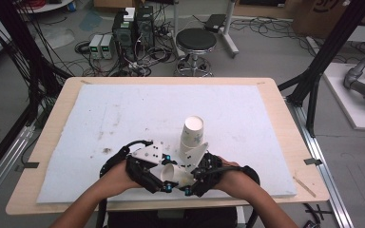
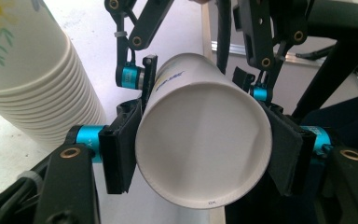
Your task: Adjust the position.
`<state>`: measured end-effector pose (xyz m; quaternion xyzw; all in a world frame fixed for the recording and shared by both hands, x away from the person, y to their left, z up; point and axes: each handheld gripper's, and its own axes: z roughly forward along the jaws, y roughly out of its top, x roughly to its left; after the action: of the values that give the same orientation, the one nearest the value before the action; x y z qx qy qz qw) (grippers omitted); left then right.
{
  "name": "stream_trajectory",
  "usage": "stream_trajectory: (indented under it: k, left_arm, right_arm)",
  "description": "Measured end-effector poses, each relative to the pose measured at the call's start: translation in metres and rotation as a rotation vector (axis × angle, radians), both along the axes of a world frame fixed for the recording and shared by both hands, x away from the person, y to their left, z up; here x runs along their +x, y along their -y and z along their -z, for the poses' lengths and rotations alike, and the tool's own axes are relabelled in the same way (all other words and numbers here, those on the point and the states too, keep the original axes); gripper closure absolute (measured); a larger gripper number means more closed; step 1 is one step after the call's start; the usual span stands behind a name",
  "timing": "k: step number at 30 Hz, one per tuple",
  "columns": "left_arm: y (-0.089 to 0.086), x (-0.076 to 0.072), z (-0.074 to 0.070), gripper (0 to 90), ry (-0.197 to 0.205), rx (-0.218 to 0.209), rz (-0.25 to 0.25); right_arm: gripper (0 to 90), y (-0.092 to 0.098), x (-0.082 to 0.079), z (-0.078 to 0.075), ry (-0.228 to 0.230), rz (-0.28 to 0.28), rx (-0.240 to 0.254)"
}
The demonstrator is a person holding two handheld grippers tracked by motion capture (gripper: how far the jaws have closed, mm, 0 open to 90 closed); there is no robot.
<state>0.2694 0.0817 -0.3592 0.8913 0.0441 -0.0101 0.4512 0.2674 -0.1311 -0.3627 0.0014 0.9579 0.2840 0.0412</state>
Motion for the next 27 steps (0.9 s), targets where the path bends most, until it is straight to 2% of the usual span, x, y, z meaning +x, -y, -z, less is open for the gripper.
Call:
stream_trajectory:
  k: [6,10,11,13,15,18,19,24,27]
  left_arm:
    - [0.001,-0.001,0.001,36.8,0.011,0.015,0.007]
    - [-0.001,-0.002,0.001,37.3,0.017,0.000,0.003]
    - [-0.003,-0.002,0.001,37.3,0.016,-0.019,-0.006]
    - [-0.007,-0.001,0.002,37.3,0.012,-0.052,-0.012]
    - [-0.012,-0.002,0.003,37.4,-0.002,-0.095,-0.024]
    - [-0.020,-0.002,0.007,37.4,-0.013,-0.148,-0.044]
    - [-0.022,-0.003,0.008,37.4,-0.021,-0.165,-0.055]
    - [-0.032,-0.008,0.015,37.4,-0.015,-0.254,-0.081]
    - [-0.036,-0.009,0.018,37.3,-0.009,-0.285,-0.097]
  right_arm:
    - [37.6,-0.003,0.000,-0.001,-0.010,-0.005,-0.043]
    - [35.4,-0.002,-0.001,-0.003,-0.010,-0.005,-0.042]
    - [33.6,-0.002,-0.001,-0.002,-0.005,-0.001,-0.031]
    - [29.8,0.001,0.000,-0.003,-0.004,0.018,0.011]
    - [24.7,0.005,0.001,-0.003,-0.024,0.044,0.063]
    - [22.0,0.016,0.001,-0.003,-0.036,0.075,0.194]
    - [21.7,0.018,0.001,-0.004,-0.039,0.082,0.219]
    - [20.5,0.036,-0.002,-0.002,-0.008,0.107,0.385]
    - [20.5,0.043,-0.004,0.000,-0.002,0.131,0.459]
